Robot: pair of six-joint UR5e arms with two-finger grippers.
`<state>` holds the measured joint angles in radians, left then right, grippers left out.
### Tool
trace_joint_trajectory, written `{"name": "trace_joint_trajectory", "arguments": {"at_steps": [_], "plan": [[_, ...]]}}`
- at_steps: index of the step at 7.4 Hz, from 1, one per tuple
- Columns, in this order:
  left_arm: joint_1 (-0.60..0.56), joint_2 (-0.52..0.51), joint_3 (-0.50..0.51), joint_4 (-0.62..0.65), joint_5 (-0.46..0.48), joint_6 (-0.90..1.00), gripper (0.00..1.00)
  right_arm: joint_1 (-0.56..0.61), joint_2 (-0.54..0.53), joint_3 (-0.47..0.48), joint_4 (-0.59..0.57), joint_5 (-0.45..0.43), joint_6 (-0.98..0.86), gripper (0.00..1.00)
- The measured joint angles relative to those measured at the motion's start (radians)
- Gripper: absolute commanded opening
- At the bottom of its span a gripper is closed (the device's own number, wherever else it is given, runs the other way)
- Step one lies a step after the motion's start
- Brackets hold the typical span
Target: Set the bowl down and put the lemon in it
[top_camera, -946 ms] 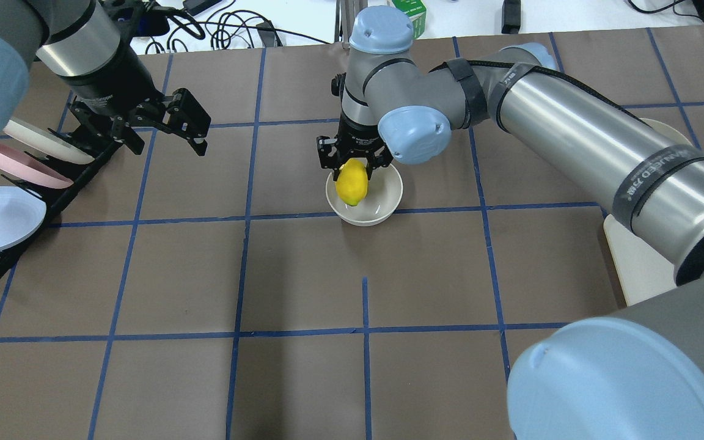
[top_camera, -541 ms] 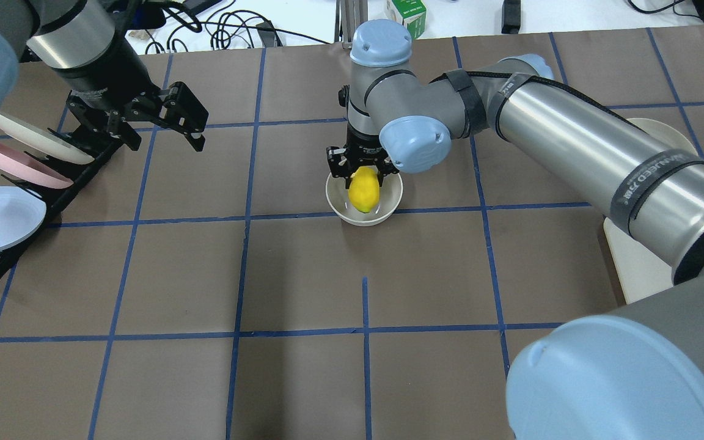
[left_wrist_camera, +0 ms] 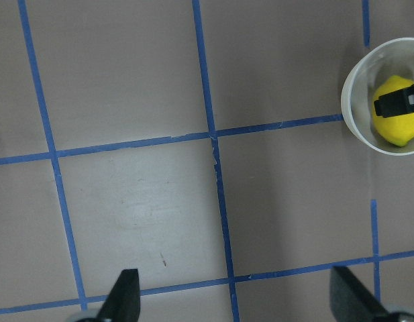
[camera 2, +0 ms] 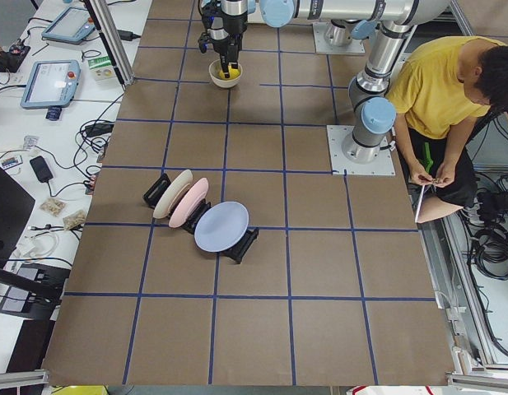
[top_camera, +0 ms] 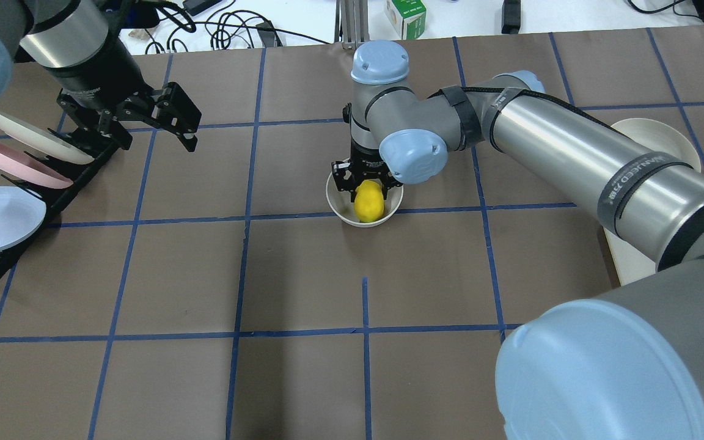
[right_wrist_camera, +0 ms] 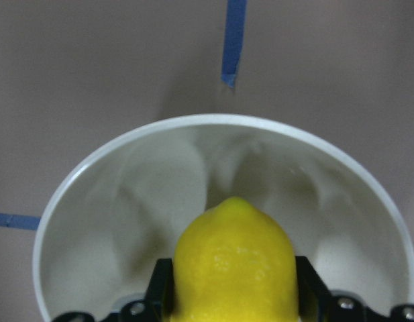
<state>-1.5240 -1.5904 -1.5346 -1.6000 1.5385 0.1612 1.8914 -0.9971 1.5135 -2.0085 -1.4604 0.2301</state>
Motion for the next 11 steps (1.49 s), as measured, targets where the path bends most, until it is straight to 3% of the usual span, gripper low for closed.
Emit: {"name": "trace_joint_trajectory", "arguments": {"at_steps": [4,6,11], "plan": [[-0.001,0.002,-0.003,0.000,0.002,0.000,1.00,-0.010,-0.016,-0.022,0.008,-0.002,0.000,1.00],[-0.001,0.003,-0.004,0.000,0.001,0.000,1.00,-0.049,-0.105,-0.050,0.088,-0.008,-0.003,1.00],[-0.001,0.004,-0.006,0.003,0.005,0.000,1.00,-0.337,-0.387,-0.043,0.400,-0.017,-0.061,1.00]]}}
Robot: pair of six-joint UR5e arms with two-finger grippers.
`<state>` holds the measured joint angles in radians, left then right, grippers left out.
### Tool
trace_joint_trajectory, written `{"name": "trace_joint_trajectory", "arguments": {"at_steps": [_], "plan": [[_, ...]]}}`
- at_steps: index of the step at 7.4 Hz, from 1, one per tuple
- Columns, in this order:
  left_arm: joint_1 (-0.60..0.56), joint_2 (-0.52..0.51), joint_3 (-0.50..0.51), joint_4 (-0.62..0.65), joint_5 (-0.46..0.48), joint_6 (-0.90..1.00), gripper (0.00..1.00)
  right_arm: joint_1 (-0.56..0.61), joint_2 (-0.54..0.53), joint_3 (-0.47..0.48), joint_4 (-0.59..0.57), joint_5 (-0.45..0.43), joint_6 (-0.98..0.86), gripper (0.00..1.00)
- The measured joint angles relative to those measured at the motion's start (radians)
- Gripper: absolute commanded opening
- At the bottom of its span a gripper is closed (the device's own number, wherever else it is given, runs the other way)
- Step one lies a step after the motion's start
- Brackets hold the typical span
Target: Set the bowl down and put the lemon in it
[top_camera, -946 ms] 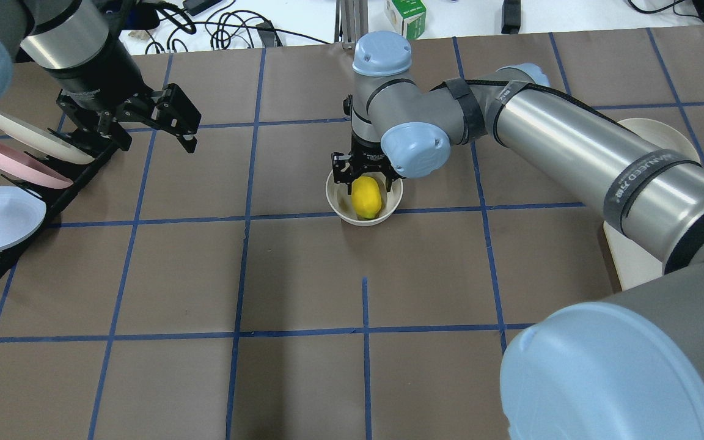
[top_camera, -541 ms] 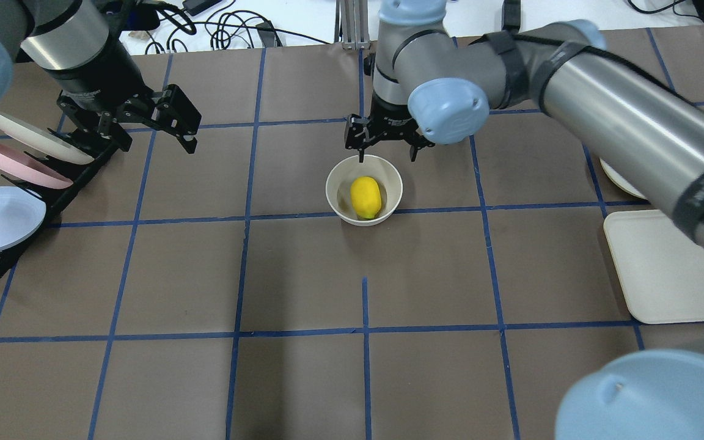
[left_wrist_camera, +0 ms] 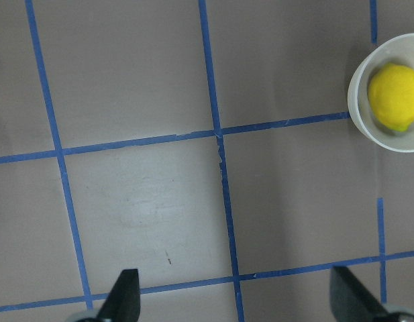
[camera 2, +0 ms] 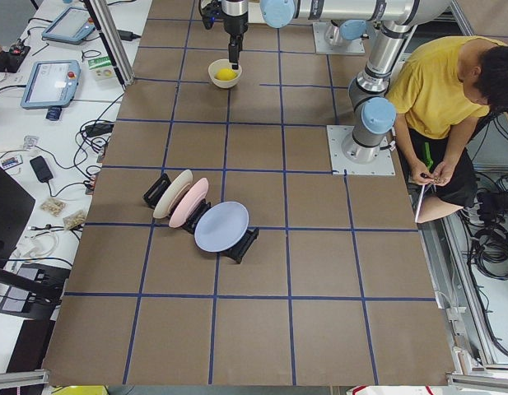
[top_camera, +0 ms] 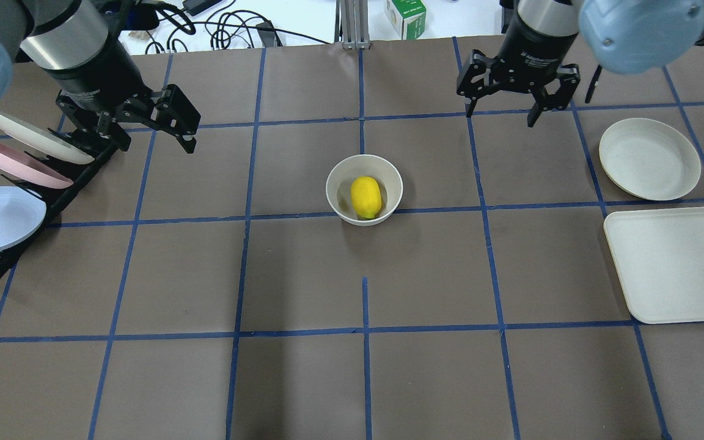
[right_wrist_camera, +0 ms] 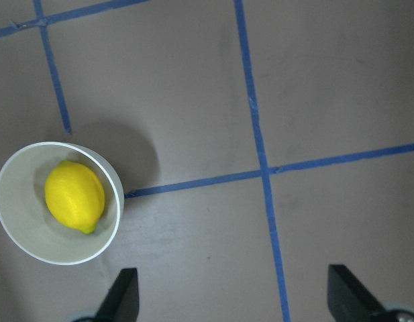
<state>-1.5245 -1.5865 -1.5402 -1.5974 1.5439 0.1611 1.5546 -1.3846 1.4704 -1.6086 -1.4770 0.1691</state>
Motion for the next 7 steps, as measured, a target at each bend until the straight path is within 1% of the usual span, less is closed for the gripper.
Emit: {"name": "trace_joint_trajectory", "arguments": {"at_steps": [1,3,5,7], "plan": [[0.000,0.000,0.000,0.000,-0.002,0.000,1.00,-0.017,-0.043,0.002,0.050,-0.003,-0.027,1.00],[0.000,0.000,-0.001,0.001,-0.003,0.000,1.00,-0.023,-0.103,0.004,0.104,-0.020,-0.048,1.00],[0.002,0.000,0.001,0.001,-0.005,0.000,1.00,-0.013,-0.125,0.008,0.129,-0.074,-0.024,1.00],[0.003,0.000,0.002,-0.001,0.001,0.000,1.00,0.016,-0.129,0.015,0.131,-0.094,0.000,1.00]]}}
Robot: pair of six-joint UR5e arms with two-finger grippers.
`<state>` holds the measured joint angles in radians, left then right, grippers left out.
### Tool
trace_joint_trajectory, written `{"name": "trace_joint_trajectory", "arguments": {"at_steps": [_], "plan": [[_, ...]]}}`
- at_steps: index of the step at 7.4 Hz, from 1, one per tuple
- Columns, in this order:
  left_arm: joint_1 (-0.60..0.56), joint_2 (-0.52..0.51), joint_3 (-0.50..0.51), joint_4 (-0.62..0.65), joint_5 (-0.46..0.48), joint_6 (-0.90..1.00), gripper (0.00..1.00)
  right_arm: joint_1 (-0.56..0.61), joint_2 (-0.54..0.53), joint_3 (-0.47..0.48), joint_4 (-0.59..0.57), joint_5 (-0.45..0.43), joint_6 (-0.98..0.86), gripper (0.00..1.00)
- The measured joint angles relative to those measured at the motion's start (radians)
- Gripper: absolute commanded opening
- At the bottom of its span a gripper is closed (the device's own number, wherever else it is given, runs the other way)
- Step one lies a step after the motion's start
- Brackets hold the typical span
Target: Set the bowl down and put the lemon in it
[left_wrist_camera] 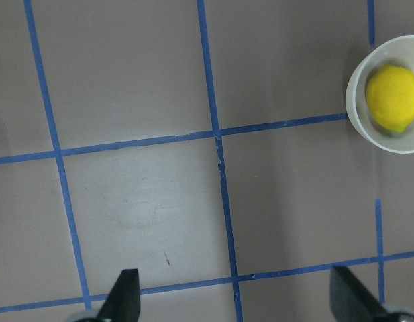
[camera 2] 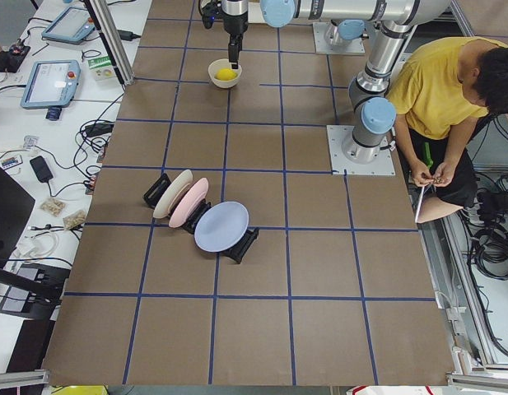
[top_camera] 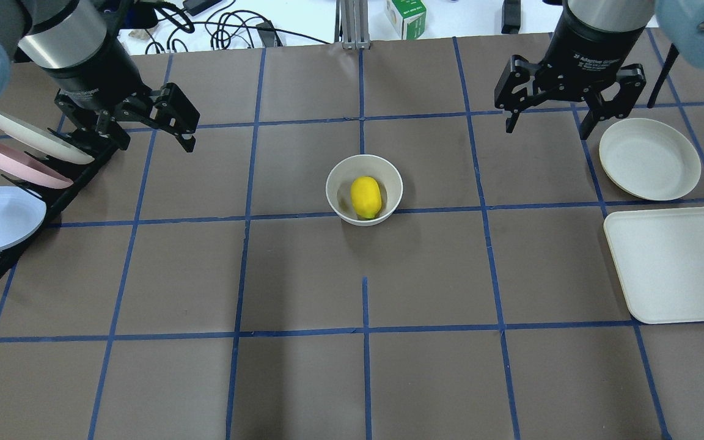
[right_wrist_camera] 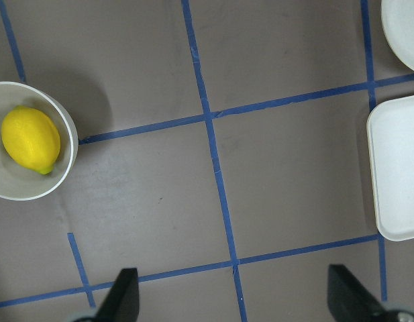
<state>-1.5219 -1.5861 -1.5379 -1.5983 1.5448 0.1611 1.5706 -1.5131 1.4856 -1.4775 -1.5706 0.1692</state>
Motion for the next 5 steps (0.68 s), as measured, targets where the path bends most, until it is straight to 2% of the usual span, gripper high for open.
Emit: {"name": "trace_joint_trajectory", "arguments": {"at_steps": [5], "plan": [[0.000,-0.001,-0.004,0.001,0.003,0.001,1.00,0.015,0.003,0.004,-0.007,-0.006,-0.007,1.00]]}}
